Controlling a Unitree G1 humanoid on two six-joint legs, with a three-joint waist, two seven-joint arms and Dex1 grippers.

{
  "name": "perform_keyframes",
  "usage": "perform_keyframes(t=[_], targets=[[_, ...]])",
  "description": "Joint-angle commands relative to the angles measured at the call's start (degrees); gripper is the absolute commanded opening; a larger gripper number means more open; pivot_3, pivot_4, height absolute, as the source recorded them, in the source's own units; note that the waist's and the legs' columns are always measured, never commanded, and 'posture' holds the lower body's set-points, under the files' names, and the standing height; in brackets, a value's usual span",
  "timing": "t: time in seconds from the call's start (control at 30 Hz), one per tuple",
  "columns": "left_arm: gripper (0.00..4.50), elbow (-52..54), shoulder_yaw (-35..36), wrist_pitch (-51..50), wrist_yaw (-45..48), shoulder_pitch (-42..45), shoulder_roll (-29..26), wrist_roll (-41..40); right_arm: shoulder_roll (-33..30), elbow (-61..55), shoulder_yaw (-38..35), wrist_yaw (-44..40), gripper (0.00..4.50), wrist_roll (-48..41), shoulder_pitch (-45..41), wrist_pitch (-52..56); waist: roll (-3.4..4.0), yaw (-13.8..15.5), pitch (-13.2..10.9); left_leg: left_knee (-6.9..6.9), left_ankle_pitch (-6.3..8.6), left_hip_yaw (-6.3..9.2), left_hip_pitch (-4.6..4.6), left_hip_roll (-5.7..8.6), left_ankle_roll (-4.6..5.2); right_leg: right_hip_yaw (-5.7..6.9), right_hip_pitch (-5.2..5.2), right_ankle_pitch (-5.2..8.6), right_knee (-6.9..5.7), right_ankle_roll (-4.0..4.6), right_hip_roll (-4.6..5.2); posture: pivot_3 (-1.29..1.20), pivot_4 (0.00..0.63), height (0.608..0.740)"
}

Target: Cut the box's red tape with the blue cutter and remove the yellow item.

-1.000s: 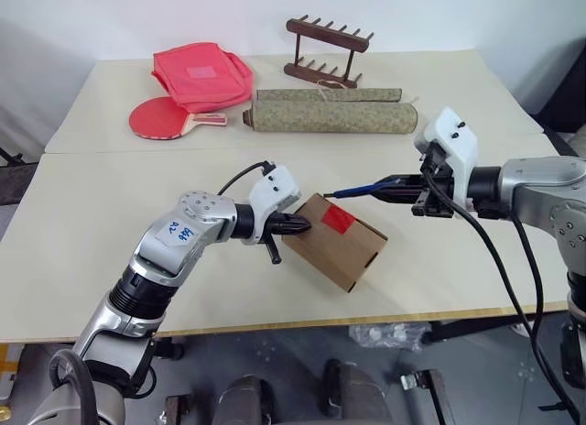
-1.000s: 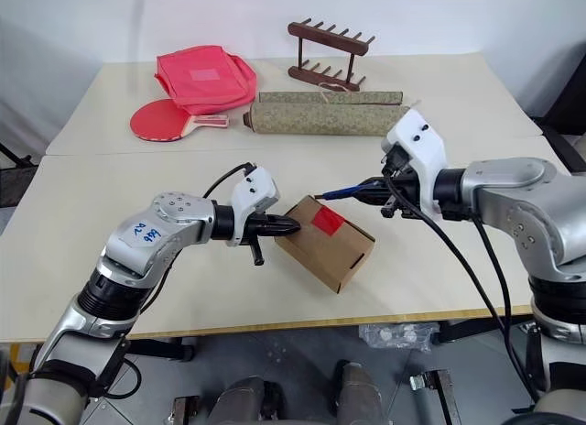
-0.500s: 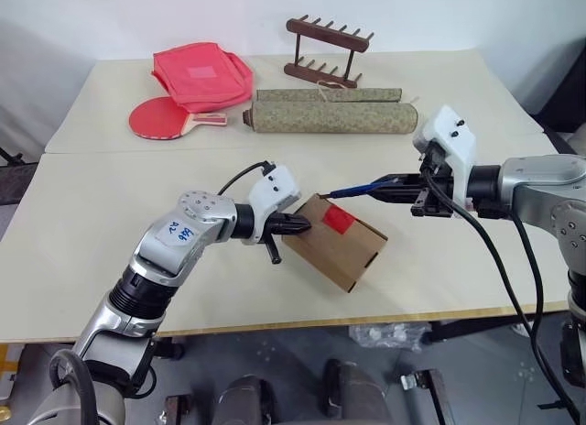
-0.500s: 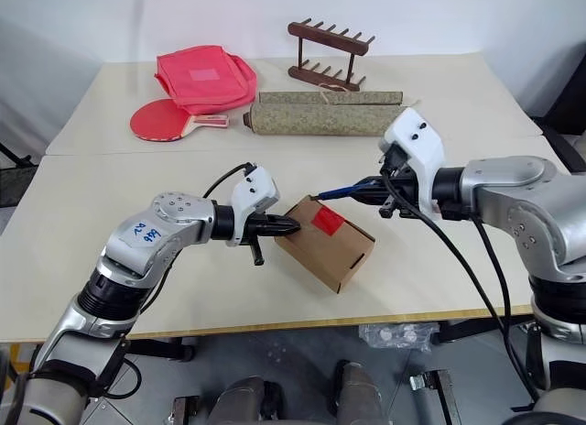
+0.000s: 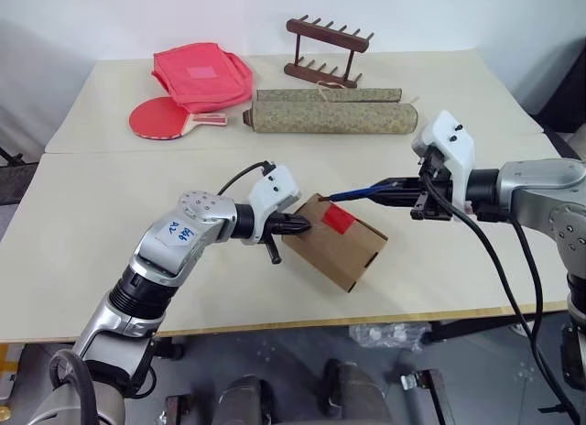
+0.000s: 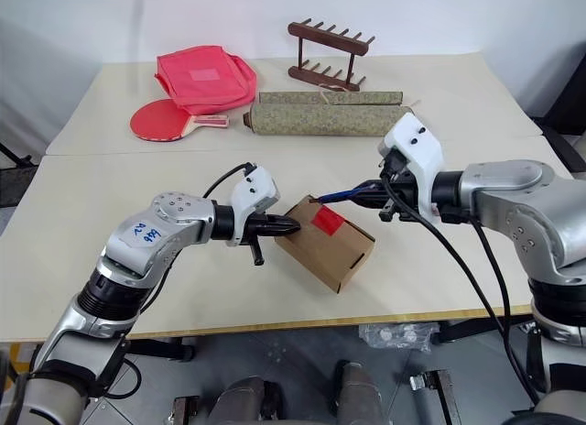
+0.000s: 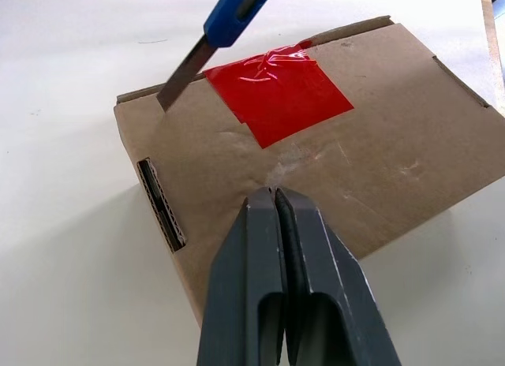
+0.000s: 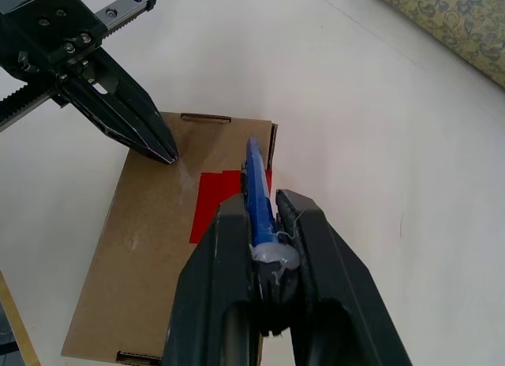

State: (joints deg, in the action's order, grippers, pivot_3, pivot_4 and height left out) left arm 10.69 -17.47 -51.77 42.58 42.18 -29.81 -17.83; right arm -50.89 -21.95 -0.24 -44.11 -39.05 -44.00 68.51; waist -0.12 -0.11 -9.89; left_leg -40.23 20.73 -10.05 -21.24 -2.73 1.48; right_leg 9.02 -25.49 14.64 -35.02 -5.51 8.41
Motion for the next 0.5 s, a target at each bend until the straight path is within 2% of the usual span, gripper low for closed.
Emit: perform_keyframes(t=[0.03,0.5], targets=[[0.06,0.06,-1.36,-0.74,0.19,-0.83,-0.38,1.19,-0.45,-0.31,-1.97,-0.07,0.16,-0.13,-1.34,-1.22,0.00,0.00,0.00,0.00,0.00,0.00,0.00,0.00,0.00,0.00,0.00,0.00,0.00,0.00,0.00,0.00,0.150,0.740],[0.06,0.03,-1.38,-0.67,0.30,-0.83,-0.39,1.17,-0.03,1.54,-1.57,0.61,0.16,1.23,-1.16,-2.63,0.00,0.00,0.00,-0.01,0.00,0.00,0.00,0.00,0.00,0.00,0.00,0.00,-0.01,0.00,0.00,0.00,0.150,0.740]])
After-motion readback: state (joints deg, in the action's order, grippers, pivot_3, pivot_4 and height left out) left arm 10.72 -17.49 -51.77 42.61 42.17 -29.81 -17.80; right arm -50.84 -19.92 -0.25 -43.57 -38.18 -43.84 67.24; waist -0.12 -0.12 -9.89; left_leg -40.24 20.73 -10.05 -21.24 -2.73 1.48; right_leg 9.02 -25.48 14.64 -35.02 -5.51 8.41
